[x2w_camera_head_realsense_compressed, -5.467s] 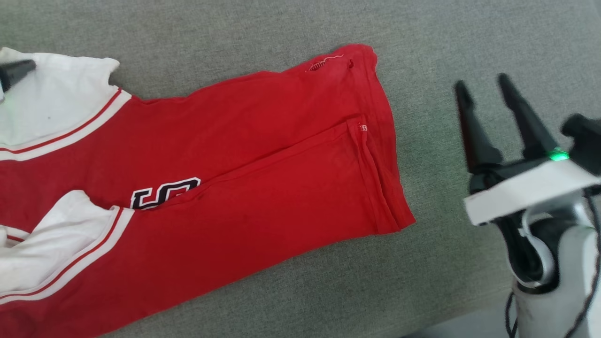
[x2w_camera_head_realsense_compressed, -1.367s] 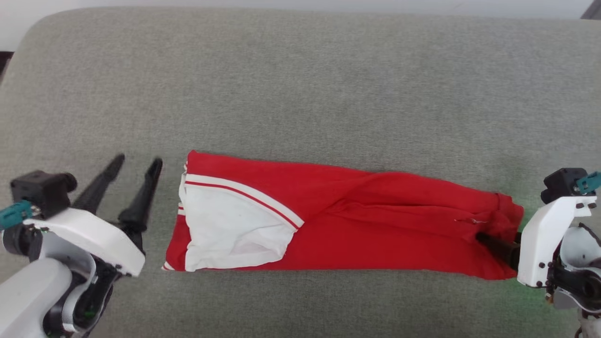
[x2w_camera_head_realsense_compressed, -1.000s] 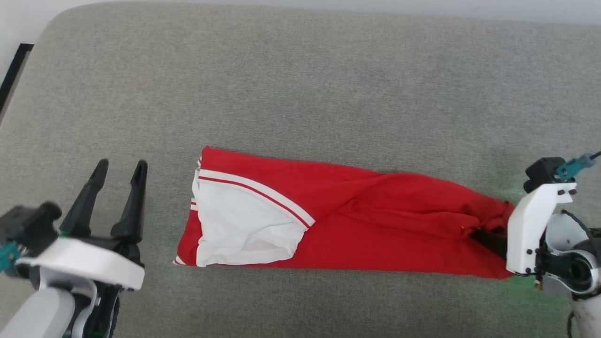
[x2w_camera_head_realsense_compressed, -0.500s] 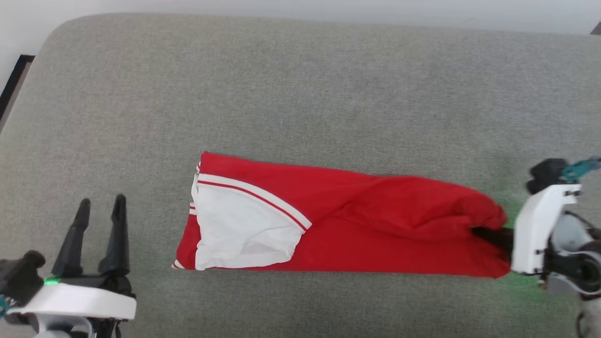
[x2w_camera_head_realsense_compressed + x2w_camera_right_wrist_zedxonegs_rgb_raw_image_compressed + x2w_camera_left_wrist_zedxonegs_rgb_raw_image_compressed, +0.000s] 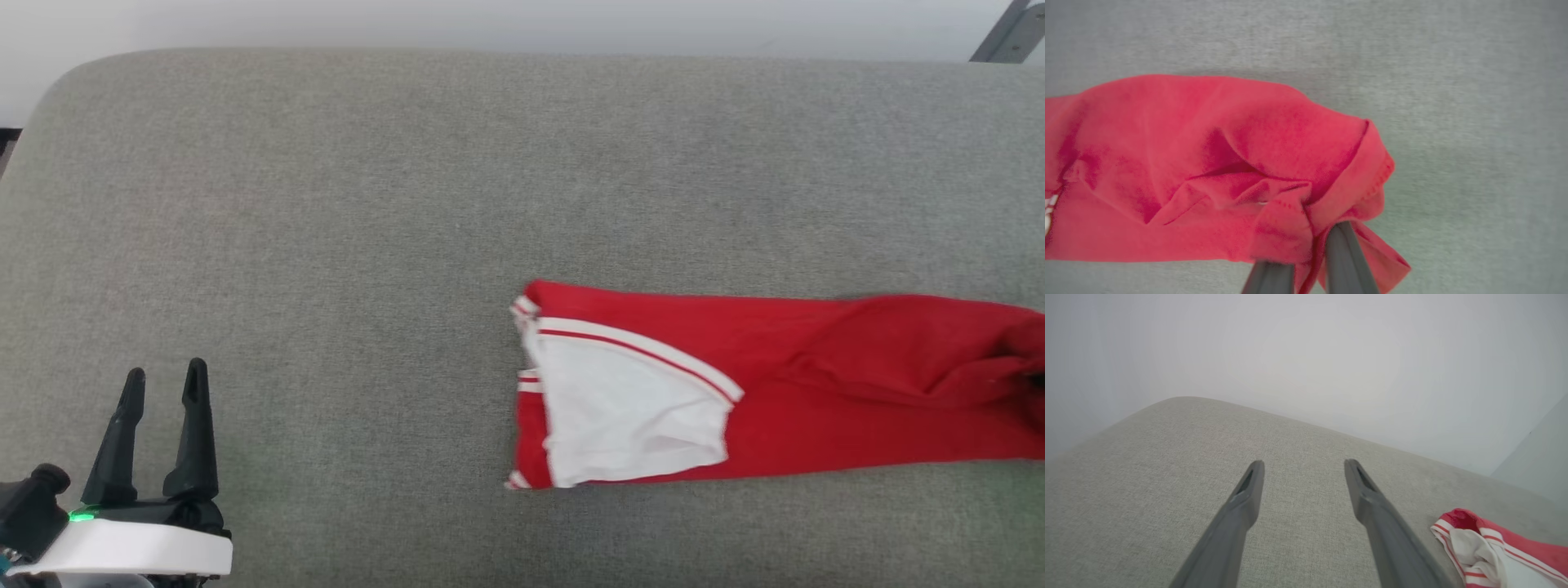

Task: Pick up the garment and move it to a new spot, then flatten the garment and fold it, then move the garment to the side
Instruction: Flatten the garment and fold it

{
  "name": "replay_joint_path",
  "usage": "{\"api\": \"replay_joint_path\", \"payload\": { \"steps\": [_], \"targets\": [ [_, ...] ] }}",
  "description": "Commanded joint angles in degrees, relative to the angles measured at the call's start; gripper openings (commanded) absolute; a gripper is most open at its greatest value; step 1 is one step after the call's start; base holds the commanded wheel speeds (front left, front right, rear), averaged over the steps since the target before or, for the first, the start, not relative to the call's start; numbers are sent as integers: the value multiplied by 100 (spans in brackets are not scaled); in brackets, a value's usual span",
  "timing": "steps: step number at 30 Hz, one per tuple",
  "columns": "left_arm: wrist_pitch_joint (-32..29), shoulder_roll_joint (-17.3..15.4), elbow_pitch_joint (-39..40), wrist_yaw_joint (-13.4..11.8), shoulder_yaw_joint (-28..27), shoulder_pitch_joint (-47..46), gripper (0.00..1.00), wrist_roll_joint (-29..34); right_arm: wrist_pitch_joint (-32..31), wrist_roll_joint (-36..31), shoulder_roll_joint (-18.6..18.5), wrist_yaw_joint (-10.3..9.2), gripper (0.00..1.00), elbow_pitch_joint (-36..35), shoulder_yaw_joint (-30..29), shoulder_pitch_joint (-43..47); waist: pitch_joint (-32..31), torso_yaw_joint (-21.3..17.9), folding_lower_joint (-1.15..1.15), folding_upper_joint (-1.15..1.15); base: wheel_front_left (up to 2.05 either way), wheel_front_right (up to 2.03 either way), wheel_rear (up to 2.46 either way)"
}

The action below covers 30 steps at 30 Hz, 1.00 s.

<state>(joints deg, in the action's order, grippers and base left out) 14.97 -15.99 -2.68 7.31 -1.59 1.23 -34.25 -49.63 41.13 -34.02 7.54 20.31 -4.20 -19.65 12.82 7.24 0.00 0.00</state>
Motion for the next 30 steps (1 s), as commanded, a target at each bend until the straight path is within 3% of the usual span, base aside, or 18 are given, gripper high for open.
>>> {"api": "replay_joint_path", "payload": {
  "steps": [1,7,18,20,25,30],
  "targets": [
    [25,8,24,18,-23,71,100,25,5,-132,-69,-10,0,96,-82,-57,-21,-37,0,0,0,0,0],
    [24,52,43,19,-30,170,100,-30,-192,-112,0,-7,0,-67,-170,-60,-103,-104,0,0,0,0,0],
    [24,37,15,20,57,276,100,-56,-597,344,478,-7,0,-2054,446,608,-283,4,0,0,0,0,0],
    [24,20,0,20,144,223,100,-108,-667,250,751,-7,0,-2421,779,591,-289,113,0,0,0,0,0],
    [24,6,-35,20,316,91,100,-170,-715,43,1148,-7,0,-2553,1345,312,-270,363,0,0,0,0,0],
    [25,14,-103,20,443,-29,100,-224,-571,-113,1492,-7,0,-2195,1851,-76,-225,621,0,0,0,0,0]
  ]
}}
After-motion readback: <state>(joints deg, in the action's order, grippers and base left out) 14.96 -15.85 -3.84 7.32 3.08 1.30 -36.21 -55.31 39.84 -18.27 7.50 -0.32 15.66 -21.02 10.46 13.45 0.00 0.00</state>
